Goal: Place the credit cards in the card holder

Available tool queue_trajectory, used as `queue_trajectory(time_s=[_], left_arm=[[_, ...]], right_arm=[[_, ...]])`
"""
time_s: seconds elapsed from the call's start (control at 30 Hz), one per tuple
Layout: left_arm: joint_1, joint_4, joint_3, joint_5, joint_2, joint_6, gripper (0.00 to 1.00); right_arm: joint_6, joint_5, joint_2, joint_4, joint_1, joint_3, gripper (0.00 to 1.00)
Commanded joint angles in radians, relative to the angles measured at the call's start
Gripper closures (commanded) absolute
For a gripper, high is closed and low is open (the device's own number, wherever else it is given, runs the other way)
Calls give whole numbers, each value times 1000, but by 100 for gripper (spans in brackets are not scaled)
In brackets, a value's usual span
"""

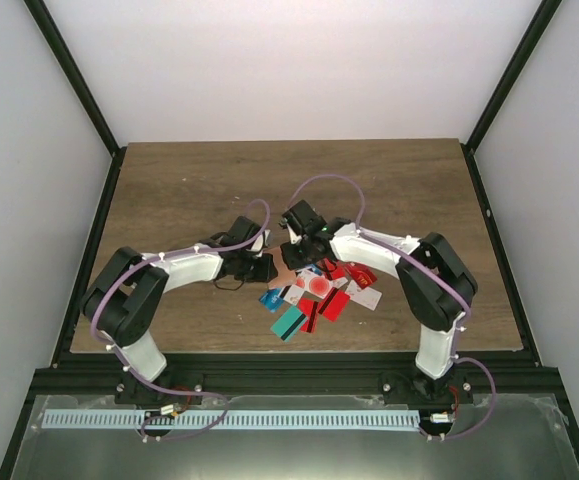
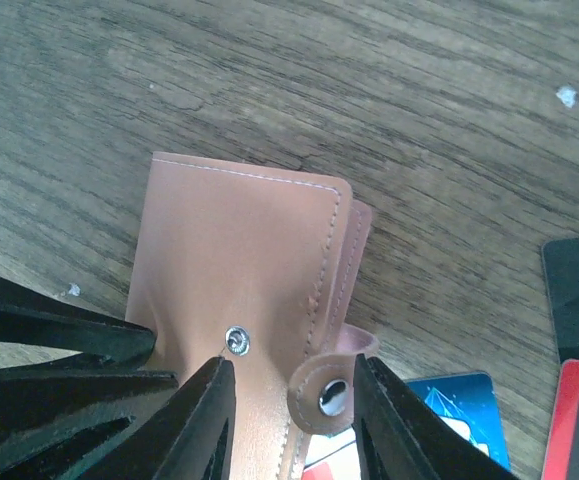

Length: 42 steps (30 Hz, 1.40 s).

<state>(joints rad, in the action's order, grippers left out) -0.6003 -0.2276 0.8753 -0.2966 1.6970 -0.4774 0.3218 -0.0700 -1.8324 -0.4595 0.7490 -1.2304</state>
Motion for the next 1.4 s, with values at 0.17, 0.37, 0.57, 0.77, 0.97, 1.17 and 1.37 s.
queue_trajectory(time_s=[0.17,0.37,0.57,0.77,0.97,1.17,1.37], left_arm=[[-4,-29,-4,33,38,10,81],[-4,-29,0,32,38,10,81],[-4,-28,2,28,39,9,81],[-4,-29,2,26,40,8,82],[-5,-28,3,24,44,8,82],[-6,-29,3,23,42,7,83],[-7,-32,2,25,40,8,83]], right_arm=[[-23,83,-37,-24,25,-64,72],[-21,111,-35,-31,27,-62,84],[-17,110,-29,-31,28,-64,96],[-11,97,-23,-37,28,-68,99],[-3,66,-2,-38,28,-69,94],[1,18,0,-22,27,-68,89],[6,40,-6,-30,27,-69,87]])
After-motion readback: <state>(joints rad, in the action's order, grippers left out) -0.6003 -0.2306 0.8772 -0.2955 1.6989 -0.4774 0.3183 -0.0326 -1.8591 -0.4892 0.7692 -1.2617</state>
